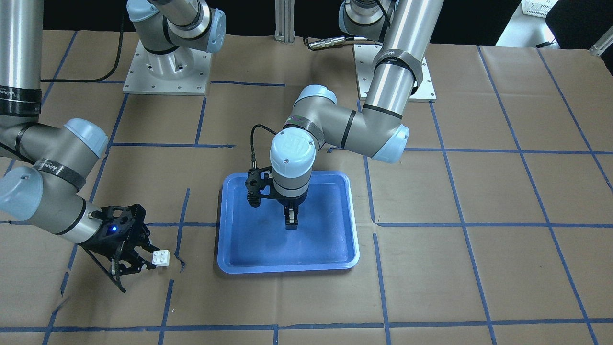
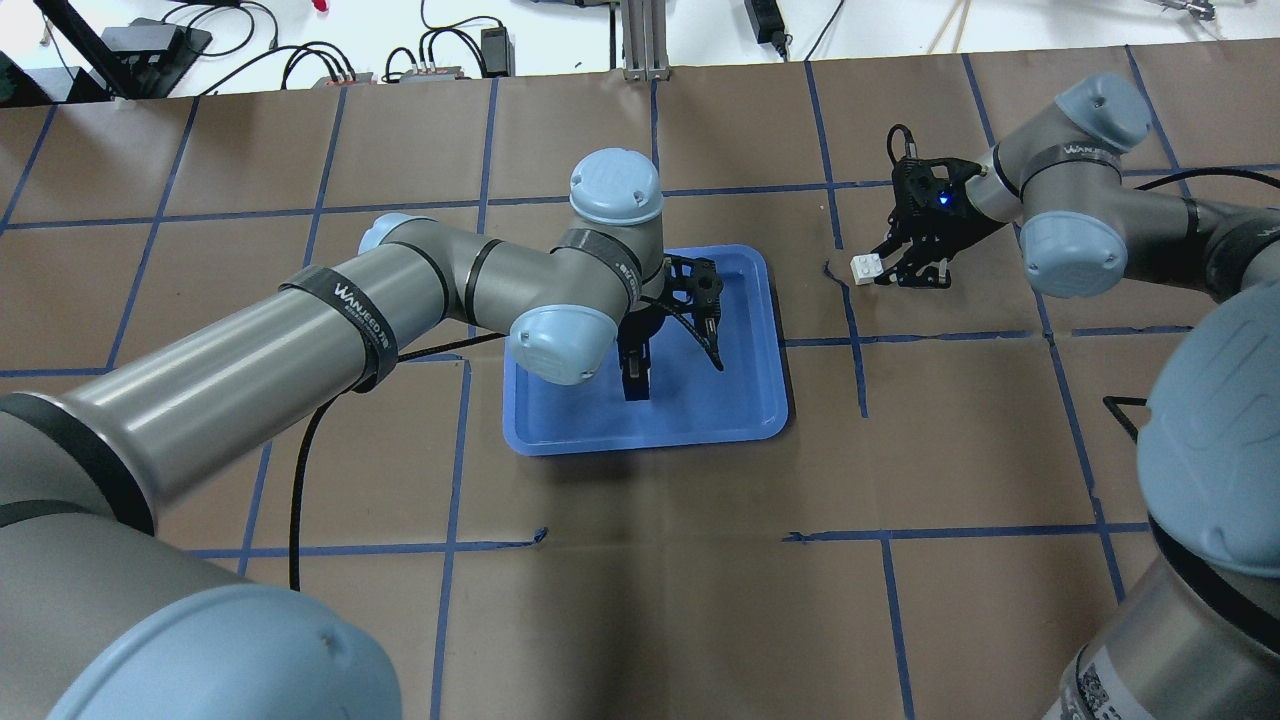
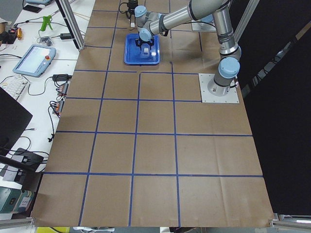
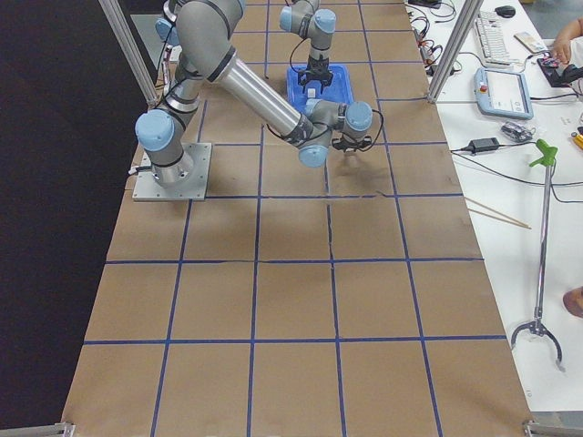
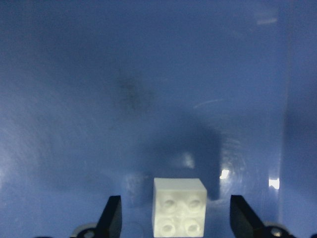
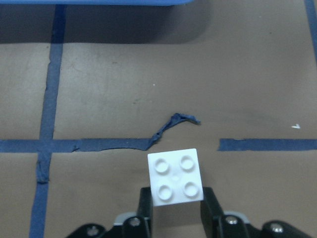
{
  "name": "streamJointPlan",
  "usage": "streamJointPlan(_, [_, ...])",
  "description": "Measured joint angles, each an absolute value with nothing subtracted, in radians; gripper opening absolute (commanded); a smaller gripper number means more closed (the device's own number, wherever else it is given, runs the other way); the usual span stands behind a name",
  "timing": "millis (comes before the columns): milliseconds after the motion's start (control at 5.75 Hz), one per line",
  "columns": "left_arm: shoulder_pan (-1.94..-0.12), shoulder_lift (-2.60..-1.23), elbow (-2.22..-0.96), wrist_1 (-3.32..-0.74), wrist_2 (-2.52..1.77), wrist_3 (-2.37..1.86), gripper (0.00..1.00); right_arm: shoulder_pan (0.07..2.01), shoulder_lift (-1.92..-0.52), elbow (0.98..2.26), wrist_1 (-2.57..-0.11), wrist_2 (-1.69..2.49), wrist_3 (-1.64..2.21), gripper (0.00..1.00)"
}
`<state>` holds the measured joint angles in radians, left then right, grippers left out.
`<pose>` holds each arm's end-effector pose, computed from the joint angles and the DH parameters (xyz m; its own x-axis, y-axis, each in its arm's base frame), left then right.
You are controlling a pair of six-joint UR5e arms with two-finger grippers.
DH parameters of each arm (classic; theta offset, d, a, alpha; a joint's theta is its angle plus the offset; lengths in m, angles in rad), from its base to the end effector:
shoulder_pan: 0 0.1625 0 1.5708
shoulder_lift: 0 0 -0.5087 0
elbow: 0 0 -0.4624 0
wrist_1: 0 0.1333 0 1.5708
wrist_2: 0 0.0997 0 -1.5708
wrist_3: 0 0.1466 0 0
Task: Assemble white blocks and place on blue tray
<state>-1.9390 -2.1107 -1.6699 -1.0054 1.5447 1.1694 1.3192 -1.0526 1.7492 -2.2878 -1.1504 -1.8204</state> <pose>-0.3876 -0.6236 0.1696 -0.0342 0.9964 0.0779 0.9994 0.0340 0.0048 0.0105 -0.7348 0.1760 -0.0223 -0.9925 0.1206 -0.9203 -0.0268 -0.3904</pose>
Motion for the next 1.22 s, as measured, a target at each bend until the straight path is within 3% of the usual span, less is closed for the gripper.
streamJointPlan(522, [-1.871,-1.976,-1.597,-1.191,1.538,1.132,0.80,1.325,-1.101,1.696,-2.227,-1.129,-1.679,0.21])
streamJointPlan(870, [-1.795,-1.814,-1.545,-1.418,1.536,0.965,0.98,1.390,-1.134,1.704,-2.213,-1.131,-1.592,0.21])
streamJointPlan(1217, [-1.701,-1.672,-1.534,-1.528,1.540,0.713,0.99,1.531,-1.145,1.706,-2.224,-1.136,-1.427,0.21])
